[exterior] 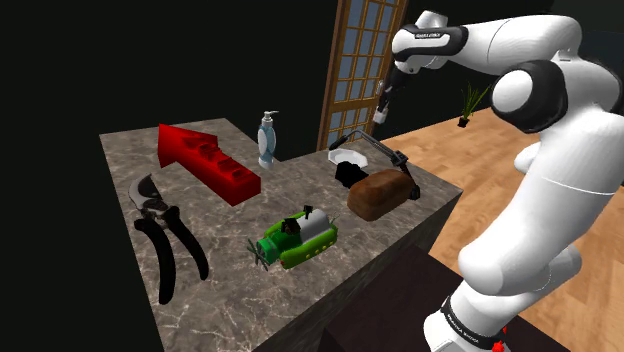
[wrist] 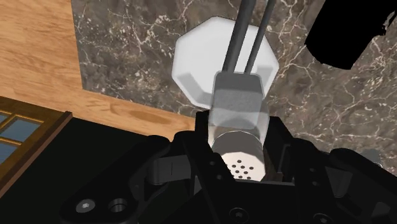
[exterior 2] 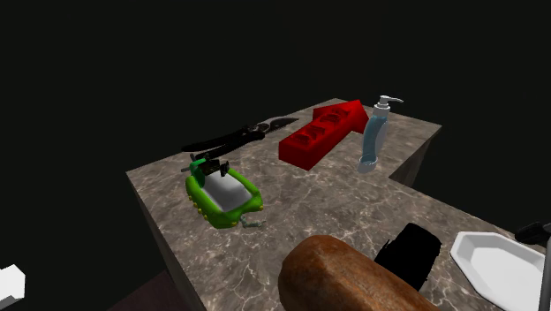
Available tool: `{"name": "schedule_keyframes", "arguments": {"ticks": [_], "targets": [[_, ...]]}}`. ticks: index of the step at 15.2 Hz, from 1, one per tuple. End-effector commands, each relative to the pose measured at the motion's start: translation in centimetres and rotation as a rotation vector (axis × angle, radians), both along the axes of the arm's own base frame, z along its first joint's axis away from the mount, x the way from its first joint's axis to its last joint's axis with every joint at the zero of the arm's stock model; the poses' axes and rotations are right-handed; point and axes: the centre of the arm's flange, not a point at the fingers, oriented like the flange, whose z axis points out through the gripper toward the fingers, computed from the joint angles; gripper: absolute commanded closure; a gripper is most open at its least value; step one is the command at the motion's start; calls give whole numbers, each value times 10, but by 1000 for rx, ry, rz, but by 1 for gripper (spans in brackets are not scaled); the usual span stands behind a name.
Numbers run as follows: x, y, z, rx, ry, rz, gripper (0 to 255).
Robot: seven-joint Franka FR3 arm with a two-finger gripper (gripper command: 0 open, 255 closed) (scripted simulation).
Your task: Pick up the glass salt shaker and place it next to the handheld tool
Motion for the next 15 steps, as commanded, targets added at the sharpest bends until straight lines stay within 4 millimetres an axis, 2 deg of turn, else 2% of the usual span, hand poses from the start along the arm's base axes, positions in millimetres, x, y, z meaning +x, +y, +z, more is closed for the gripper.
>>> {"name": "schedule_keyframes", "arguments": {"ticks": [1,12,15], "targets": [[1,-26,2,0,0,1,255],[2,-175,2,0,0,1,255],[2,-175,-14,0,0,1,255]]}}
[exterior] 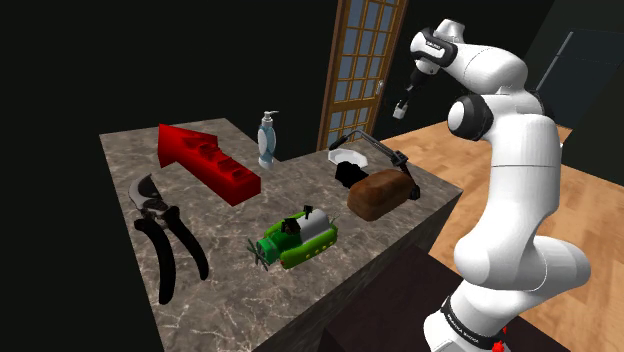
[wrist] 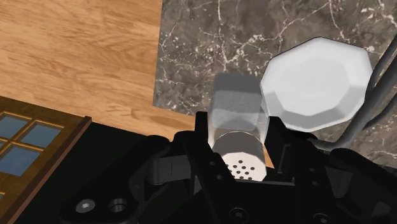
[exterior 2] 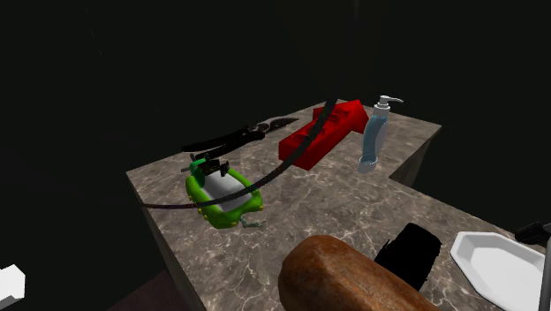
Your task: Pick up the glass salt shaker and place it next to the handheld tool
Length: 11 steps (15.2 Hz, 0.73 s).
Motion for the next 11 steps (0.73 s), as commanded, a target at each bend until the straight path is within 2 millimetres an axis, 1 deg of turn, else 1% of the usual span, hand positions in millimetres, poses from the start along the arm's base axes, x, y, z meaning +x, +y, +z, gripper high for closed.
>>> {"name": "schedule_keyframes", "arguments": {"ticks": [1,11], "targets": [[0,-2,-11,0,-1,1,255],[0,-2,-63,0,-1,1,255]]}}
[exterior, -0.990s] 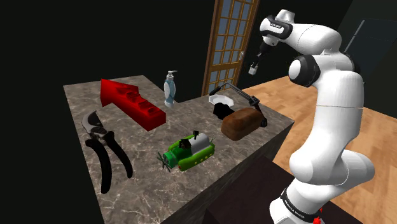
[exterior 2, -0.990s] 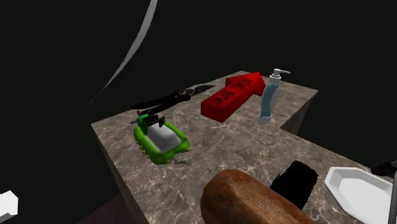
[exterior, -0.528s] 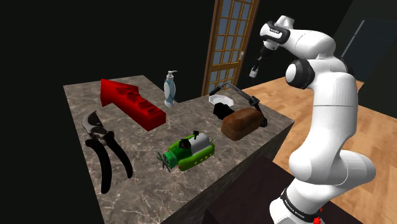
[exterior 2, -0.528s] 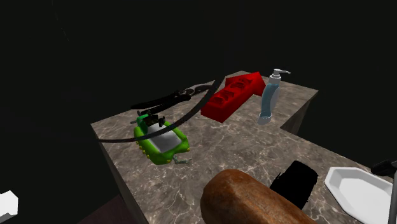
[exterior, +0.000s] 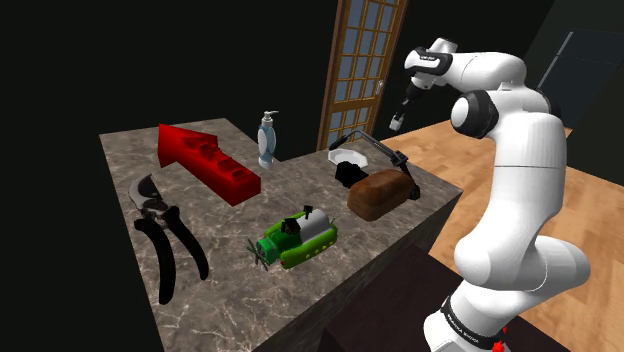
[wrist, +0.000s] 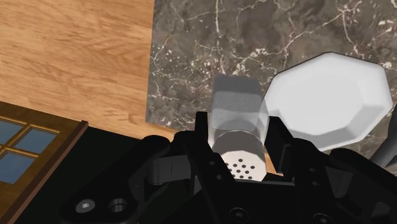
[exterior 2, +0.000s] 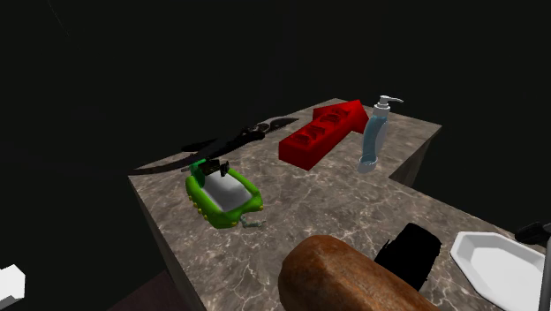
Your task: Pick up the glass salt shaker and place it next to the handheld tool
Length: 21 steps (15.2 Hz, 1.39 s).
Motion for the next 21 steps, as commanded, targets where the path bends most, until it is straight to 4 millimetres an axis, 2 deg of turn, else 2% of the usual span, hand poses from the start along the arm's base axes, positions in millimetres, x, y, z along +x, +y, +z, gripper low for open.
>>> {"name": "schedule_keyframes", "arguments": {"ticks": [1,21], "targets": [[0,0,-11,0,0,0,255],[0,0,-116,0,0,0,255]]}}
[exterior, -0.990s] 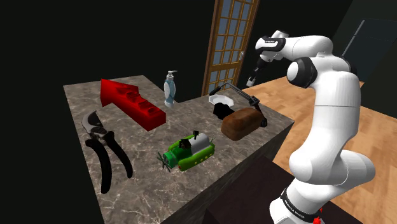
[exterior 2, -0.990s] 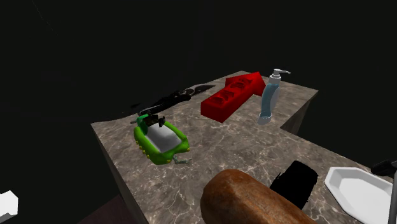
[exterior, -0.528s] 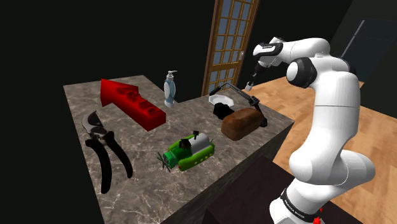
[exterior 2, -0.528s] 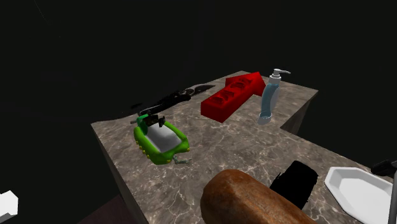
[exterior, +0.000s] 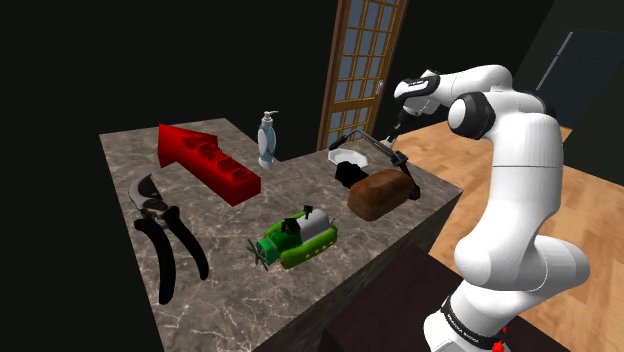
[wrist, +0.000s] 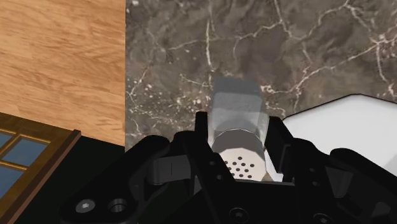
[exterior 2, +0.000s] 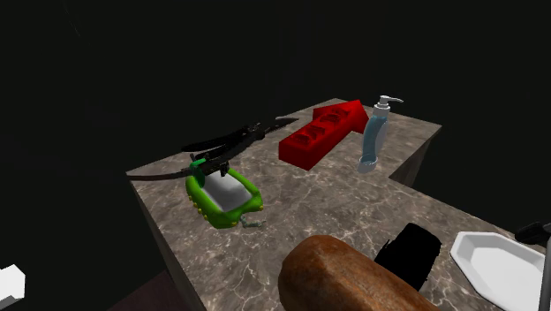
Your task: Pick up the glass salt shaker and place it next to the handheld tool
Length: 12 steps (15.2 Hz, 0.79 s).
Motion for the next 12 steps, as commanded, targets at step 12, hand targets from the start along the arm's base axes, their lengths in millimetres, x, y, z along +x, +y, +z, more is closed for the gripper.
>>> {"name": "schedule_keyframes", "arguments": {"ticks": [12], "targets": [[0,0,-59,0,0,0,255]]}}
